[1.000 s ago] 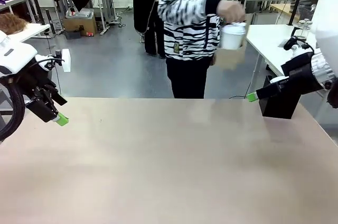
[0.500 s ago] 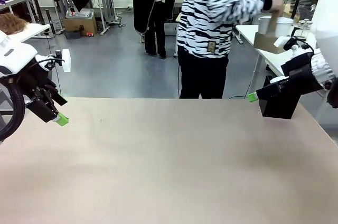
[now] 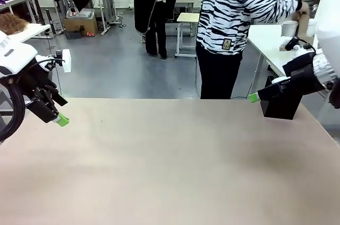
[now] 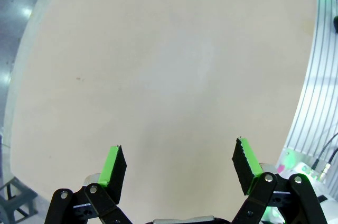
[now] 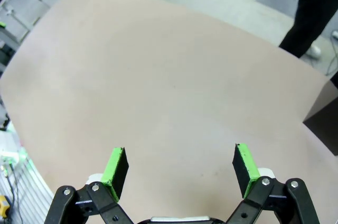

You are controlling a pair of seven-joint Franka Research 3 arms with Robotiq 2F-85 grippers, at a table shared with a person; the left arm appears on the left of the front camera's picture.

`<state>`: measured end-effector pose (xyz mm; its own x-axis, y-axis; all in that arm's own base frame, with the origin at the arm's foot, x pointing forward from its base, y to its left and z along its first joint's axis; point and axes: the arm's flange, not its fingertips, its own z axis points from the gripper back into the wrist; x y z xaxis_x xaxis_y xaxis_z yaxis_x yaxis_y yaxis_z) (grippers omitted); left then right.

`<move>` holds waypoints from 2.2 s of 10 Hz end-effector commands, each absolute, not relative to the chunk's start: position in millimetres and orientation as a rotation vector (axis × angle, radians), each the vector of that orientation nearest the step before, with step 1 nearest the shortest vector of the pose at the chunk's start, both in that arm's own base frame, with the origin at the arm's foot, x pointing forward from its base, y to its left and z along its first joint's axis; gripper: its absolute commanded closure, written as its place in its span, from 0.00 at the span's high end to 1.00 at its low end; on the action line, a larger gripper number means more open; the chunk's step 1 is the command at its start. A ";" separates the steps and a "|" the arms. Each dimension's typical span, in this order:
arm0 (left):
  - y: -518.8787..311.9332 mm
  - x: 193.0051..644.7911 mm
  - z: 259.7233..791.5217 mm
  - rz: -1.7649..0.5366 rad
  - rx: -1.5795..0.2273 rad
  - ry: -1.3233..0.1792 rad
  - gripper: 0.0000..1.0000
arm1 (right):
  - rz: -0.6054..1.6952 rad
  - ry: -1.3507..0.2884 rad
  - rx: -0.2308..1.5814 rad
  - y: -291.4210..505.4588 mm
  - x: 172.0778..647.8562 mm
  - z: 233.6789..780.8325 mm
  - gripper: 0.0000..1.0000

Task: Pour a drink into a cup and package it in a carrier.
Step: Insert the held 600 ml Paper Cup into the Cup Carrier.

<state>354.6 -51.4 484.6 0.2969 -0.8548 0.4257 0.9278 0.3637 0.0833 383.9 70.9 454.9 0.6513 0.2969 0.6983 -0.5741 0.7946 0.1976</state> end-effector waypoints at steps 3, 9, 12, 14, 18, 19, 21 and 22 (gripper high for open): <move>-49.4 355.6 483.4 -1.209 -0.200 -0.452 1.00 | 0.526 -0.720 0.424 68.8 384.4 451.9 1.00; -49.4 355.6 483.4 -1.209 -0.200 -0.452 1.00 | 0.526 -0.720 0.424 68.8 384.4 451.9 1.00; -49.4 355.6 483.4 -1.209 -0.200 -0.452 1.00 | 0.526 -0.720 0.424 68.8 384.4 451.9 1.00; -49.4 355.6 483.4 -1.209 -0.200 -0.452 1.00 | 0.526 -0.720 0.424 68.8 384.4 451.9 1.00; -49.4 355.6 483.4 -1.209 -0.200 -0.452 1.00 | 0.526 -0.720 0.424 68.8 384.4 451.9 1.00; -49.4 355.6 483.4 -1.209 -0.200 -0.452 1.00 | 0.526 -0.720 0.424 68.8 384.4 451.9 1.00; -49.4 355.6 483.4 -1.209 -0.200 -0.452 1.00 | 0.526 -0.720 0.424 68.8 384.4 451.9 1.00; -49.4 355.6 483.4 -1.209 -0.200 -0.452 1.00 | 0.526 -0.720 0.424 68.8 384.4 451.9 1.00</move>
<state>354.6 -51.4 484.6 0.2969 -0.8548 0.4257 0.9278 0.3637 0.0833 383.9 70.9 454.9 0.6510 0.2973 0.6984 -0.5744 0.7945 0.1972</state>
